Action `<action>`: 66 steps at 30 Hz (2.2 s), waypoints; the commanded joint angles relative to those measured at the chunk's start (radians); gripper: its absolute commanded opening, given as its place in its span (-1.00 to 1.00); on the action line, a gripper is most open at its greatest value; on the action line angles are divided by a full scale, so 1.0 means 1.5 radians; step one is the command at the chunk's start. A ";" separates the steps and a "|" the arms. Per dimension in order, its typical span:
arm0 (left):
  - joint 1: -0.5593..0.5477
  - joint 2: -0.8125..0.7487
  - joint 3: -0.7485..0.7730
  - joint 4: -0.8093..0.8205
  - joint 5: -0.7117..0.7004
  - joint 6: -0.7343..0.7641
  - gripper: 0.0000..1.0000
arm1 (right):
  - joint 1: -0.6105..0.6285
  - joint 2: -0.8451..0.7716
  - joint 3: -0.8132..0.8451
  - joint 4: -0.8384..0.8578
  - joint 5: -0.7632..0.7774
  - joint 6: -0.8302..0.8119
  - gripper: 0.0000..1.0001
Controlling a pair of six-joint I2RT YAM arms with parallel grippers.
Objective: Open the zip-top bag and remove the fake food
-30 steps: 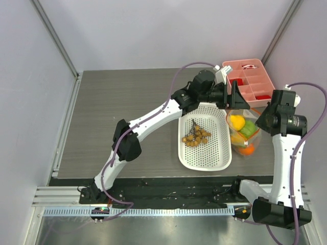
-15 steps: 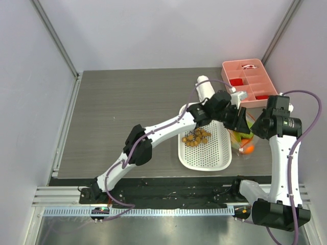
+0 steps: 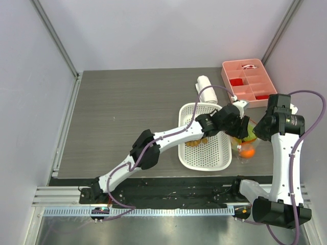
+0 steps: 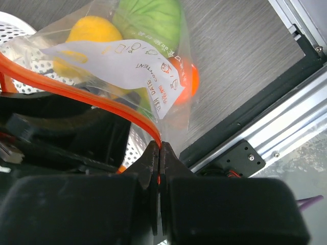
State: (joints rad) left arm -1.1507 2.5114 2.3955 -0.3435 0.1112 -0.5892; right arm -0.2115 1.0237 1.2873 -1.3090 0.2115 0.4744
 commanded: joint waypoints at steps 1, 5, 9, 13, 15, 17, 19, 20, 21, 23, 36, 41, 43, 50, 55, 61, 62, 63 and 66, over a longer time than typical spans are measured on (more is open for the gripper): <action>0.004 0.007 0.024 0.004 -0.045 -0.012 0.11 | -0.004 -0.016 0.013 -0.014 0.049 0.012 -0.98; 0.006 -0.013 0.073 -0.004 0.035 -0.063 0.24 | -0.004 -0.013 0.063 -0.026 0.087 -0.005 -0.98; 0.007 -0.097 0.049 0.014 0.103 -0.088 0.49 | -0.004 0.014 0.174 -0.052 0.074 -0.024 -0.98; 0.033 -0.198 0.016 0.023 0.163 -0.121 0.64 | -0.005 0.072 0.364 -0.112 0.044 -0.042 -0.98; 0.046 -0.258 -0.014 0.045 0.184 -0.158 0.66 | -0.005 0.094 0.430 -0.133 -0.015 -0.061 -0.98; 0.068 -0.293 -0.039 0.046 0.210 -0.180 0.66 | -0.005 0.112 0.513 -0.133 -0.073 -0.068 -0.98; 0.079 -0.348 -0.049 0.026 0.225 -0.174 0.66 | -0.005 0.136 0.570 -0.129 -0.195 -0.063 -0.98; 0.090 -0.370 -0.052 0.005 0.228 -0.165 0.66 | -0.005 0.141 0.578 -0.111 -0.241 -0.047 -0.98; 0.095 -0.391 -0.063 -0.012 0.231 -0.144 0.66 | -0.005 0.143 0.581 -0.097 -0.322 -0.033 -0.98; 0.119 -0.452 -0.066 -0.083 0.228 -0.126 0.69 | -0.004 0.146 0.572 -0.030 -0.414 -0.006 -0.98; 0.294 -0.823 -0.340 -0.401 0.027 -0.155 0.49 | 0.132 0.127 0.406 0.472 -0.549 0.377 -0.98; 0.299 -0.933 -0.412 -0.393 -0.101 -0.162 0.69 | 0.418 0.213 0.412 0.491 -0.394 0.342 -0.98; 0.300 -0.963 -0.405 -0.438 -0.148 -0.178 0.80 | 0.447 0.227 0.378 0.521 -0.368 0.359 -0.98; 0.299 -1.066 -0.496 -0.474 -0.277 -0.235 0.85 | 0.544 0.295 0.258 0.738 -0.360 0.442 -0.98; 0.299 -1.048 -0.579 -0.539 -0.291 -0.302 0.78 | 0.603 0.337 0.188 0.830 -0.353 0.455 -0.98; 0.334 -1.067 -0.650 -0.504 -0.325 -0.307 0.61 | 0.608 0.375 0.033 0.970 -0.390 0.463 -0.98; 0.351 -1.048 -0.654 -0.504 -0.304 -0.306 0.60 | 0.608 0.376 0.024 0.975 -0.400 0.460 -0.98; 0.365 -1.036 -0.658 -0.507 -0.283 -0.306 0.63 | 0.607 0.376 0.009 0.976 -0.399 0.454 -0.98; 0.426 -0.995 -0.682 -0.544 -0.193 -0.307 0.64 | 0.606 0.380 -0.005 0.968 -0.404 0.449 -0.98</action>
State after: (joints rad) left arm -0.5911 0.9749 1.3987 -1.1244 -0.2890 -1.0256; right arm 0.7025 1.6184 1.2861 0.0002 -0.3668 1.1572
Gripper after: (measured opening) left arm 0.819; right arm 0.023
